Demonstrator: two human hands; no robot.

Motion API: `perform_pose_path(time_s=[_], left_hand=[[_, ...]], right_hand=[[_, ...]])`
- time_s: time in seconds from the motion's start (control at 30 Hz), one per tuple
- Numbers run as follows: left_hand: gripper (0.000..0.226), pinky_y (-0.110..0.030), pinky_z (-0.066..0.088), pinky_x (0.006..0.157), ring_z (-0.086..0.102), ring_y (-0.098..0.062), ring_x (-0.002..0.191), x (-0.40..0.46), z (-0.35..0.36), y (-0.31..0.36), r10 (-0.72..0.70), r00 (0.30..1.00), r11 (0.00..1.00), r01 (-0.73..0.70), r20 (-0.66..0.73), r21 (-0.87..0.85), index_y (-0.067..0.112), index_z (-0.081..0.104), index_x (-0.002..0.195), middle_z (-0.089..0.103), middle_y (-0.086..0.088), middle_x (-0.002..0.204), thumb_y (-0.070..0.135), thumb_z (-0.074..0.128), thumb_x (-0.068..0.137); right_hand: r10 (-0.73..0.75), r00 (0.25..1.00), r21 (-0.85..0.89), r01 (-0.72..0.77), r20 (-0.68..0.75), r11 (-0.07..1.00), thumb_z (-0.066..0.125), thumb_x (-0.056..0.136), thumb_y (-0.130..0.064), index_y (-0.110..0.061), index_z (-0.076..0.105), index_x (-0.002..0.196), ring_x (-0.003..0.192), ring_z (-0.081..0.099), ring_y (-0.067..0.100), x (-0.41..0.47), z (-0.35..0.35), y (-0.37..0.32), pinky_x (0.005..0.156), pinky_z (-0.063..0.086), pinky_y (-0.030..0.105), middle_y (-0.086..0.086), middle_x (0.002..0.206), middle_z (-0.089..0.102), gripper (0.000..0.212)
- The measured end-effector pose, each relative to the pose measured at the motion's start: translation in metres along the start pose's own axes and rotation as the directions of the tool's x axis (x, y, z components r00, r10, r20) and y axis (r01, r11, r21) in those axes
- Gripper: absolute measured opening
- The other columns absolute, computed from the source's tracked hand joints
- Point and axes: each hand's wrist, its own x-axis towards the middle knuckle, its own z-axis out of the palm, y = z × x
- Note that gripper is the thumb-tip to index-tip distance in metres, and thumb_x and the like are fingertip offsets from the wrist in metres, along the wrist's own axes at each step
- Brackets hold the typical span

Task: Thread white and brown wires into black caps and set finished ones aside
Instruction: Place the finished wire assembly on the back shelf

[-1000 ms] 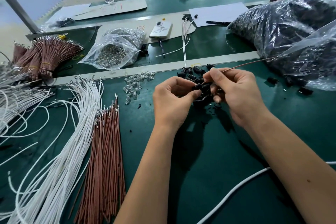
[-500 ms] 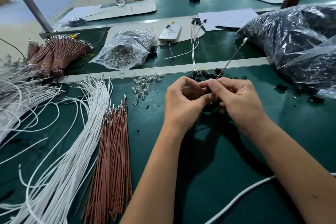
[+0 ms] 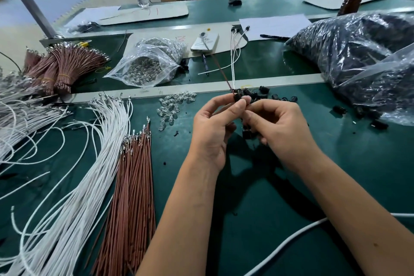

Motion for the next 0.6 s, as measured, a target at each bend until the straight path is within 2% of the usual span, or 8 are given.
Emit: perform_pose_path(time_s=[0.1, 0.2, 0.27, 0.37, 0.43, 0.53, 0.6], left_hand=[[0.032, -0.022, 0.043, 0.061, 0.063, -0.011, 0.063, -0.001, -0.002, 0.004, 0.016, 1.0, 0.997, -0.018, -0.024, -0.075, 0.017, 0.061, 0.085, 0.077, -0.01, 0.093, 0.013, 0.08, 0.06], [0.03, -0.02, 0.044, 0.057, 0.059, -0.012, 0.061, -0.001, -0.006, 0.007, 0.027, 0.998, 0.995, -0.031, -0.048, -0.09, 0.016, 0.06, 0.081, 0.073, -0.011, 0.091, 0.01, 0.08, 0.059], [0.03, -0.021, 0.046, 0.06, 0.06, -0.012, 0.063, -0.001, -0.006, 0.008, 0.025, 0.999, 0.997, -0.028, -0.036, -0.078, 0.015, 0.06, 0.083, 0.074, -0.01, 0.092, 0.009, 0.079, 0.061], [0.028, -0.021, 0.053, 0.062, 0.065, -0.014, 0.065, -0.002, -0.004, 0.008, 0.017, 1.0, 0.995, -0.018, -0.012, -0.098, 0.013, 0.061, 0.087, 0.076, -0.01, 0.09, 0.008, 0.076, 0.065], [0.027, -0.023, 0.055, 0.062, 0.066, -0.014, 0.066, -0.002, -0.002, 0.008, 0.022, 1.0, 0.996, -0.023, -0.01, -0.086, 0.012, 0.062, 0.087, 0.076, -0.009, 0.09, 0.009, 0.076, 0.065], [0.016, -0.025, 0.055, 0.059, 0.065, -0.014, 0.062, -0.003, 0.0, 0.007, 0.011, 1.0, 0.999, -0.011, -0.004, -0.035, 0.013, 0.067, 0.081, 0.073, -0.005, 0.082, 0.008, 0.077, 0.07], [0.012, -0.026, 0.055, 0.062, 0.064, -0.016, 0.063, -0.003, 0.001, 0.005, 0.003, 1.0, 1.0, -0.003, -0.01, -0.009, 0.015, 0.07, 0.079, 0.071, -0.003, 0.077, 0.008, 0.077, 0.073]], right_hand=[[0.083, 0.986, 0.013, -0.085, 0.144, 0.996, 0.072, 0.088, -0.021, -0.013, 0.073, 0.08, 0.052, 0.051, 0.008, -0.001, -0.004, -0.004, 0.045, 0.038, 0.016, 0.004, 0.064, 0.062, 0.011], [0.187, 0.909, 0.008, -0.205, 0.373, 0.979, 0.068, 0.086, -0.02, -0.016, 0.072, 0.078, 0.052, 0.049, 0.011, -0.001, -0.009, -0.007, 0.041, 0.035, 0.018, 0.011, 0.065, 0.057, 0.01], [0.208, 0.878, -0.004, -0.228, 0.432, 0.974, 0.069, 0.087, -0.02, -0.017, 0.072, 0.078, 0.052, 0.05, 0.01, -0.002, -0.011, -0.008, 0.04, 0.034, 0.017, 0.011, 0.066, 0.058, 0.011], [0.188, 0.929, 0.083, -0.225, 0.319, 0.971, 0.076, 0.092, -0.024, -0.01, 0.072, 0.084, 0.053, 0.051, 0.01, -0.002, -0.008, -0.008, 0.038, 0.034, 0.017, 0.008, 0.07, 0.062, 0.017], [0.186, 0.958, 0.139, -0.219, 0.219, 0.966, 0.075, 0.084, -0.034, -0.009, 0.074, 0.088, 0.054, 0.05, 0.012, -0.001, -0.004, -0.007, 0.038, 0.034, 0.018, 0.008, 0.072, 0.065, 0.025], [0.182, 0.968, 0.15, -0.209, 0.175, 0.966, 0.077, 0.079, -0.038, -0.014, 0.077, 0.089, 0.052, 0.046, 0.013, -0.003, 0.002, -0.006, 0.039, 0.032, 0.018, 0.013, 0.071, 0.061, 0.027], [0.178, 0.975, 0.139, -0.196, 0.136, 0.971, 0.079, 0.08, -0.037, -0.015, 0.078, 0.086, 0.051, 0.043, 0.015, -0.004, 0.005, -0.006, 0.04, 0.031, 0.018, 0.016, 0.068, 0.056, 0.023]])
